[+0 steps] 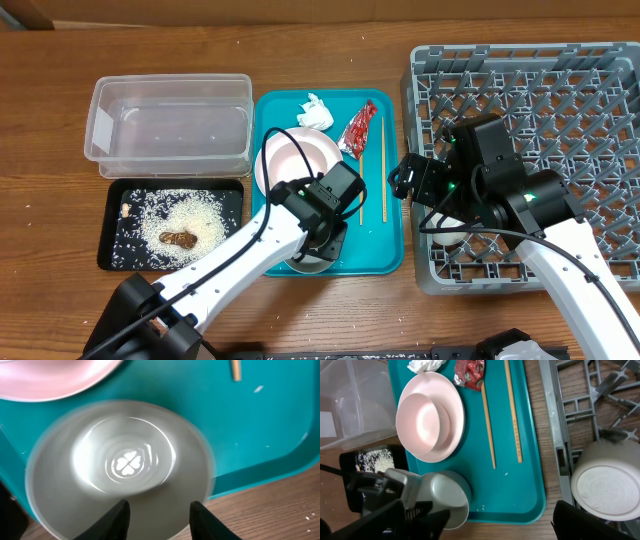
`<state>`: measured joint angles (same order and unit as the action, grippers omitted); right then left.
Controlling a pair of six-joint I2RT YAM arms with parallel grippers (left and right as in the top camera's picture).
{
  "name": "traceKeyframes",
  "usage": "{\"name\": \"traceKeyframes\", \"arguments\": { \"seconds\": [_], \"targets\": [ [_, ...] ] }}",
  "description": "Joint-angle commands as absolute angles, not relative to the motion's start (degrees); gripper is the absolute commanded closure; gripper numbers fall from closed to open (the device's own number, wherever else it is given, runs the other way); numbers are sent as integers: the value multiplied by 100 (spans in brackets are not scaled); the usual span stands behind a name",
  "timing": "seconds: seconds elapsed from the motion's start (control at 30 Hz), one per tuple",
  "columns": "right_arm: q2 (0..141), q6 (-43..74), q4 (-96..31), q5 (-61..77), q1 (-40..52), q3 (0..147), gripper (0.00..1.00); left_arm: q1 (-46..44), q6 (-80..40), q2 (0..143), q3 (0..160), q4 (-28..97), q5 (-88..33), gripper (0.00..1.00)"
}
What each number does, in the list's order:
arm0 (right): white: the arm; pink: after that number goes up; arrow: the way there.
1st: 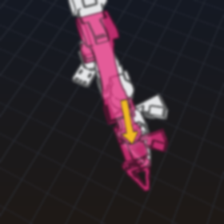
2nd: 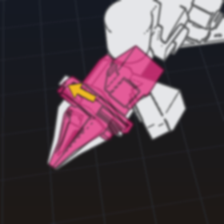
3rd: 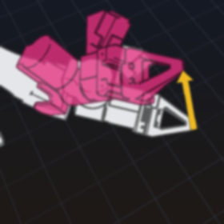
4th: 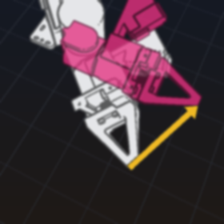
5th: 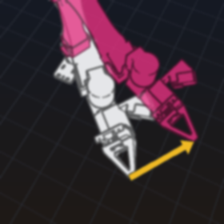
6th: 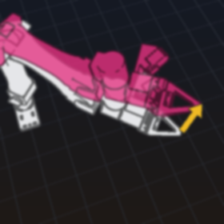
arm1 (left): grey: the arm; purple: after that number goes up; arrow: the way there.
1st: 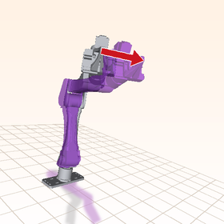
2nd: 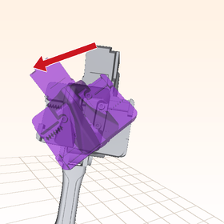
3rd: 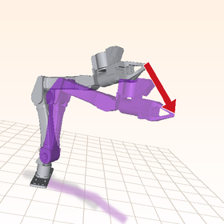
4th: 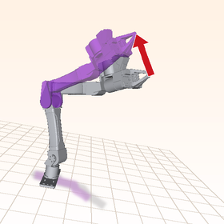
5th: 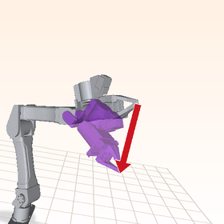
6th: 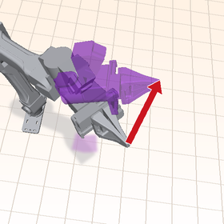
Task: Sort waste into correct bins and load items into the dishwasher
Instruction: 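Set the emptied bowl back on the teal tray with the left gripper, then grasp the white tissue on the teal tray with the left gripper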
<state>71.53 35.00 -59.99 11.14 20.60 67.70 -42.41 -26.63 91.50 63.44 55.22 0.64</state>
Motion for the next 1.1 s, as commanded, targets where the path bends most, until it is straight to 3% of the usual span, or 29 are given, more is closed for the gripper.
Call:
{"name": "traceKeyframes", "arguments": {
  "seconds": [0.0,0.07,0.13,0.37,0.5,0.83,0.9,0.97,1.03,1.07],
  "targets": [
    [7118,3540,-5990,1050,2021,6825,2,-3931,-2825,9063,7043,5881,298,57],
    [7118,3540,-5990,1050,2021,6825,2,-3555,-2462,9063,7915,6202,294,36],
    [7118,3542,-5988,1050,2021,6825,2,-3295,-2176,9063,8388,6132,294,27],
    [7118,3542,-5990,1052,2021,6823,2,-2418,-1007,9351,8755,4375,-187,24],
    [7131,3542,-5964,1050,2023,6823,2,-2285,-720,10589,9011,3450,-392,19],
    [7225,3544,-5970,1052,2023,6823,2,-2316,-593,12814,9819,3081,-150,11],
    [7227,3544,-5988,1052,2023,6823,2,-2316,-598,12954,9819,3055,-150,16],
    [7225,3544,-5994,1052,2023,6823,2,-2316,-596,12986,9819,3039,-143,31],
    [7225,3544,-5990,1052,2023,6823,2,-2303,-617,12954,9850,3020,-150,69],
    [7227,3544,-5990,1052,2023,6823,1,-2281,-714,12919,9904,3052,-150,83]
  ]
}}
